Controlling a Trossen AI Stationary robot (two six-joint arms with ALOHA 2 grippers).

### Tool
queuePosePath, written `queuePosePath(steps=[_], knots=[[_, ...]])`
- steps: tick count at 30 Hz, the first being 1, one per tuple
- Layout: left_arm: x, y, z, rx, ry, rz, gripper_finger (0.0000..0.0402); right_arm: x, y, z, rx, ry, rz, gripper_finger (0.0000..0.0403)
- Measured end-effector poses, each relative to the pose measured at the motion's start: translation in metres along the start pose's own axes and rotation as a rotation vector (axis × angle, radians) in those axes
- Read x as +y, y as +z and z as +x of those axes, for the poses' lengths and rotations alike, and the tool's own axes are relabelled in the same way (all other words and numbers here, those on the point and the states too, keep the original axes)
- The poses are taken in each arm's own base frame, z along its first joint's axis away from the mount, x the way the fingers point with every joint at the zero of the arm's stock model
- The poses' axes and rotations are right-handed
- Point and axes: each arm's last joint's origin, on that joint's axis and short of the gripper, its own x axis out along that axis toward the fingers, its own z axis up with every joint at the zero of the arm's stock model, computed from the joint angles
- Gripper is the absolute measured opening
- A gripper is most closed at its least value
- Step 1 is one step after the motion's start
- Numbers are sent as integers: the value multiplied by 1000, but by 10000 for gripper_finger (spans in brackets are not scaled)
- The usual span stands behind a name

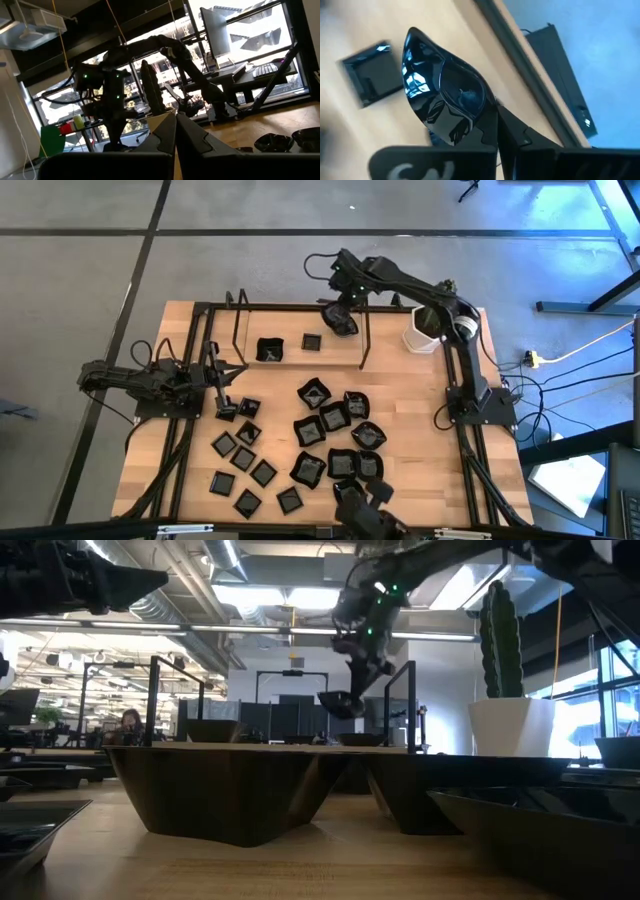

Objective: Pick & Place Mini shaped plates
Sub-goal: Stack the leaf-shaped plate on top of the leaf-shaped plate on the shelf

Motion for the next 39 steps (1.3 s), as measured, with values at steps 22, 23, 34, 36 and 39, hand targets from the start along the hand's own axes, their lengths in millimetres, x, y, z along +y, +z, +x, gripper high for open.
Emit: queuePosePath(steps=[22,23,34,36,39], knots=[[0,0,0,0,0,-8,2,-7,-10,12,121,-52,3,0],[0,0,0,0,0,-7,3,-7,-10,12,124,-51,-3,0],[0,0,0,0,-1,-8,8,-5,-12,27,164,-9,-25,27],[0,0,0,0,0,-8,8,-5,-12,30,168,-10,-23,37],[0,0,0,1,-1,-8,8,-5,-11,29,158,-11,-18,49]])
